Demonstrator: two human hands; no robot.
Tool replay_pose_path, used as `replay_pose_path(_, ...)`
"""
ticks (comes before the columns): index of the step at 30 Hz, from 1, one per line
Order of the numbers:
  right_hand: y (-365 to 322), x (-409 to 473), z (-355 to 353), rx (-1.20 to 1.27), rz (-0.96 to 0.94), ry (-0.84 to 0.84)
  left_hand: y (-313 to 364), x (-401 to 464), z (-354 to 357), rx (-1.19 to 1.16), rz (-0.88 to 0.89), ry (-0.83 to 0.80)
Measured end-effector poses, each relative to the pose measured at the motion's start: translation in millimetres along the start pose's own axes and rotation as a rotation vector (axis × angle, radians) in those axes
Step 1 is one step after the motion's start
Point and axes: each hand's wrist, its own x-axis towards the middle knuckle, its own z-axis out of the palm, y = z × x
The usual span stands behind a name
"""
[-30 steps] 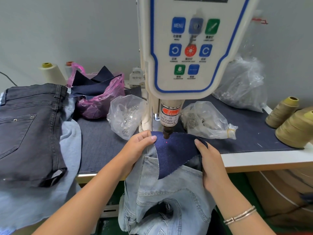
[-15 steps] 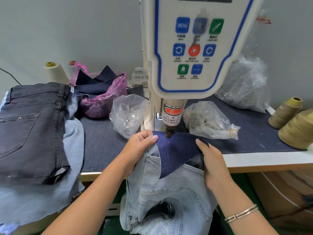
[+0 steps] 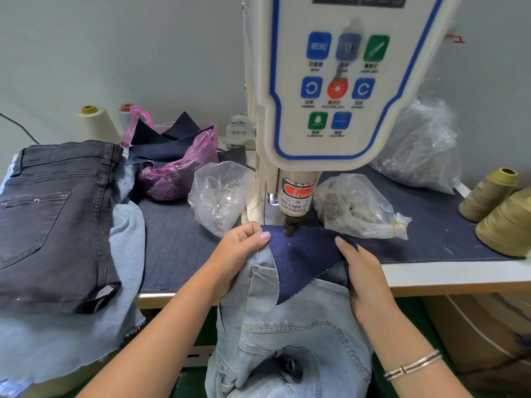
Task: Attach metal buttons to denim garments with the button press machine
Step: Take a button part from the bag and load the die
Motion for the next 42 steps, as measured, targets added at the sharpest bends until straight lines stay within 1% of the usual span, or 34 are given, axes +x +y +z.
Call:
replay_pose_path(10,-0.4,-1.1,-0.8,-0.043,-0.039,0.033,-4.7,0.7,-1.0,-0.04,0.002,0.006)
replay_pose_path(17,0.9,-2.2,0.4,-0.05,-0.039,0.016,-4.9,0.3,-1.8,-0.069,0.026,-0.018)
replay_pose_path(20,1.1,-4.5,-0.5,-0.044,-0.044,-0.02,-6.0,-1.1,-2.8,-0.111,0.047,-0.055)
replay_pose_path(25,0.2,-11.8,-6.7,0.028,-0.006,-0.16,-6.4,-4.8,-5.0,-0.157,0.055,-0.164)
replay_pose_path(26,0.0,-13.2,-8.0,0.031,0.007,-0.192,-5.5,-5.4,-4.3,-0.135,0.058,-0.183)
replay_pose_path(30,2.2,-20.7,-9.9,-0.013,0.057,-0.296,-3.8,-8.1,-1.0,0.082,0.083,-0.192)
replay_pose_path(34,5.4,-28.9,-8.5,0.019,0.05,-0.368,2.3,-11.3,-5.9,0.149,0.057,-0.29)
replay_pose_path(37,5.4,-34.5,-7.6,0.04,-0.006,-0.394,10.5,-11.1,-13.6,0.211,0.053,-0.302)
replay_pose_path(40,2.0,-40.9,-2.8,-0.065,-0.076,-0.442,31.1,-14.5,-20.9,0.328,0.018,-0.376)
replay_pose_path(42,-1.0,-42.9,1.6,-0.159,-0.123,-0.471,53.1,-17.9,-17.5,0.481,-0.013,-0.437)
